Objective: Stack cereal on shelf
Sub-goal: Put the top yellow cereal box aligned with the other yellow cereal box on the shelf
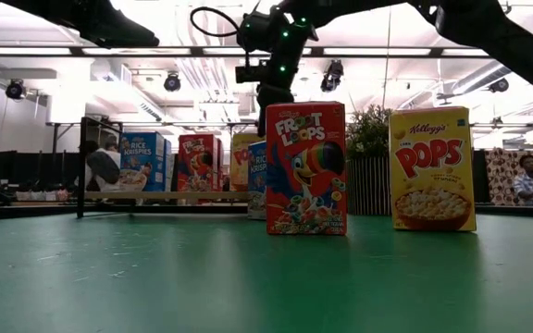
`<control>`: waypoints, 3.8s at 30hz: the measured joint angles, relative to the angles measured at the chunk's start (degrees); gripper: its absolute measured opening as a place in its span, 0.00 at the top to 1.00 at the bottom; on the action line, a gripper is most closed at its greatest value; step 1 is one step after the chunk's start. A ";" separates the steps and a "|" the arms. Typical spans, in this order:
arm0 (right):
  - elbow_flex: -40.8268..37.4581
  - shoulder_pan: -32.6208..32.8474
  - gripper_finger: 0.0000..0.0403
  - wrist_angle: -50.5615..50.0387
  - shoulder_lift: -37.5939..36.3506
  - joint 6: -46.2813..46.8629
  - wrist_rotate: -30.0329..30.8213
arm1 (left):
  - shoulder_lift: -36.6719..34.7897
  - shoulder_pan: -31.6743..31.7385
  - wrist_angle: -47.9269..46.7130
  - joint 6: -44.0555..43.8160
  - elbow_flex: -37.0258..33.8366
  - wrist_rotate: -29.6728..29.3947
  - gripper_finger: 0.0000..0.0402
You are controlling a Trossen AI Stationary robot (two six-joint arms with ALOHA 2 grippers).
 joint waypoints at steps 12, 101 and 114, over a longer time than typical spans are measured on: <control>1.99 0.24 0.46 2.92 -0.74 3.79 -0.48 | 0.00 -0.02 0.00 0.00 0.00 0.00 0.52; 1.94 -1.01 0.97 12.27 3.27 9.07 -1.55 | 0.00 0.00 -0.40 0.02 0.00 0.00 0.52; 2.01 -4.24 0.97 15.13 0.17 11.39 -1.73 | 0.00 0.00 -0.39 0.01 0.00 0.00 0.52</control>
